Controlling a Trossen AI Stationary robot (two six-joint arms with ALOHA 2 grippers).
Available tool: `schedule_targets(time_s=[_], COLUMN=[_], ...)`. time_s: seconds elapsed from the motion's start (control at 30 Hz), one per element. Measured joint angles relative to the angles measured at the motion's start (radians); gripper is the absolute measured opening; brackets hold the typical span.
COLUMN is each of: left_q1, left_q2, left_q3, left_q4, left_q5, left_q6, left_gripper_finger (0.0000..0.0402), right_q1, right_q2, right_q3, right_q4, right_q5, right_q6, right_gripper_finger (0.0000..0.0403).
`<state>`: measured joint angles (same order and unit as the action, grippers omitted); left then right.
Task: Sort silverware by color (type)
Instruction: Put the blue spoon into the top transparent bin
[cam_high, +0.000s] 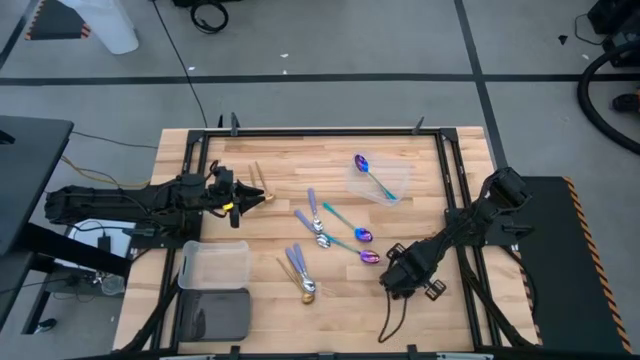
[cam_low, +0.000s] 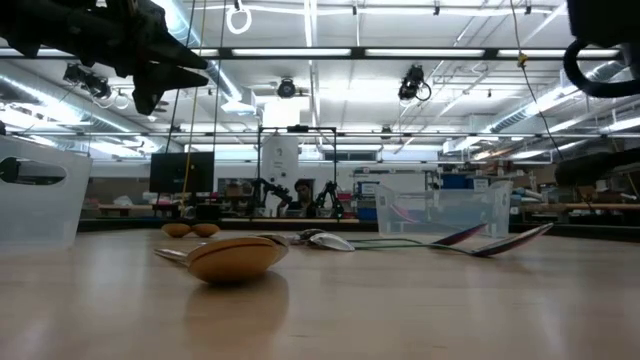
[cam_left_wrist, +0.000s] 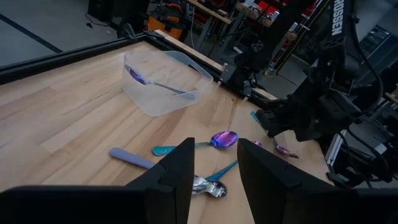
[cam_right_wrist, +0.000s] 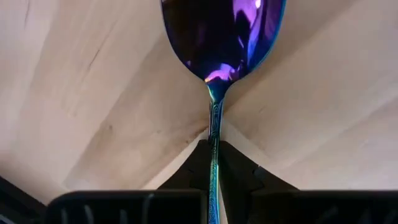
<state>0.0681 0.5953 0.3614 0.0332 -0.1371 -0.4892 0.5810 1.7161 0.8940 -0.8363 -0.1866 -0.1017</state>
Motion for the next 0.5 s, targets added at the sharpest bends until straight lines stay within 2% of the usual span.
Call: schedule_targets(time_s=[0.13,0.5], left_q1=[0.000,0.000], left_q2=[0.000,0.000], left_q3=[0.000,0.000], left_q4=[0.006,0.022], left_q5=[0.000,0.000], left_q6=[0.001,0.008], left_gripper_finger=[0.0130,0.0130], right_q1=[-0.034,-0.113], right_q2=[0.001,0.002], right_q3=[-0.001,-0.001], right_q4=[0.001,-0.042], right_q5=[-0.050,-0.151], right_q6=[0.058,0.081], right_gripper_finger=[0.0023,0.0023])
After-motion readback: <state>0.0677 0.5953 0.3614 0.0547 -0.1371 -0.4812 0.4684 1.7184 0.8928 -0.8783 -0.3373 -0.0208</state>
